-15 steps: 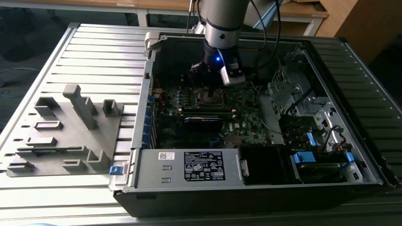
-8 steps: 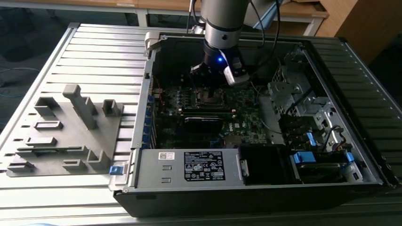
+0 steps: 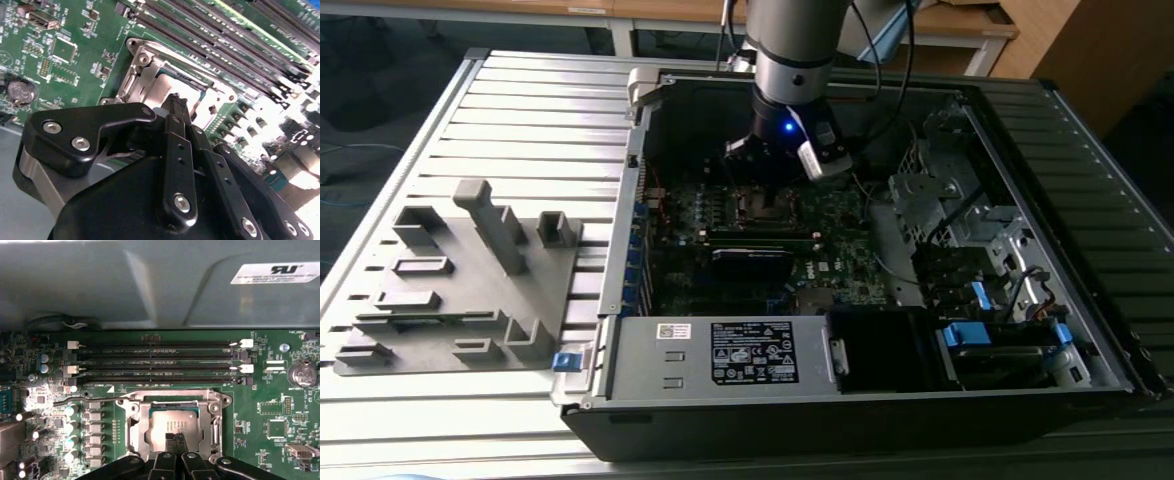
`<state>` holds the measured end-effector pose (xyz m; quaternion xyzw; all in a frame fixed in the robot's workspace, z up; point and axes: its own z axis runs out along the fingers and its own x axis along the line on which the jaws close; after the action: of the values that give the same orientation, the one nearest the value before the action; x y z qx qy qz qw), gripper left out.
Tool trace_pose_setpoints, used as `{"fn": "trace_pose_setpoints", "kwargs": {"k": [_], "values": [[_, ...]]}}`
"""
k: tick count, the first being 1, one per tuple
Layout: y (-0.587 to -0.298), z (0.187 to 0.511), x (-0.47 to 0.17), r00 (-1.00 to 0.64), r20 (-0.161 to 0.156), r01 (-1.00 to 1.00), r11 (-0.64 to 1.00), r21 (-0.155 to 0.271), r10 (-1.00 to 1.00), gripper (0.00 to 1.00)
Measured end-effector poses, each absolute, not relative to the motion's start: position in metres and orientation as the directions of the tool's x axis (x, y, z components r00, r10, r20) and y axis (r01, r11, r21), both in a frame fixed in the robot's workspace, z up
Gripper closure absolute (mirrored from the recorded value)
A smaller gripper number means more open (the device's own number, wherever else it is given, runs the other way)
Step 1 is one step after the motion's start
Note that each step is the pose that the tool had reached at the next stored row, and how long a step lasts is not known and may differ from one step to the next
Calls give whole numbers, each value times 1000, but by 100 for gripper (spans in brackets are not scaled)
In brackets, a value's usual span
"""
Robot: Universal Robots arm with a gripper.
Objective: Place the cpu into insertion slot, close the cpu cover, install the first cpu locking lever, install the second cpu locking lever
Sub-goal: 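Close the cpu cover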
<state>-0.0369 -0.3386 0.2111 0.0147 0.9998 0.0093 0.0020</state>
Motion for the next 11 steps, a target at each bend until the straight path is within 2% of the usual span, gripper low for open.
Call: {"fn": "trace_pose_setpoints", "kwargs": {"k": [11], "values": [[-339, 210, -45, -998, -17, 52, 998, 21, 52, 89]]}}
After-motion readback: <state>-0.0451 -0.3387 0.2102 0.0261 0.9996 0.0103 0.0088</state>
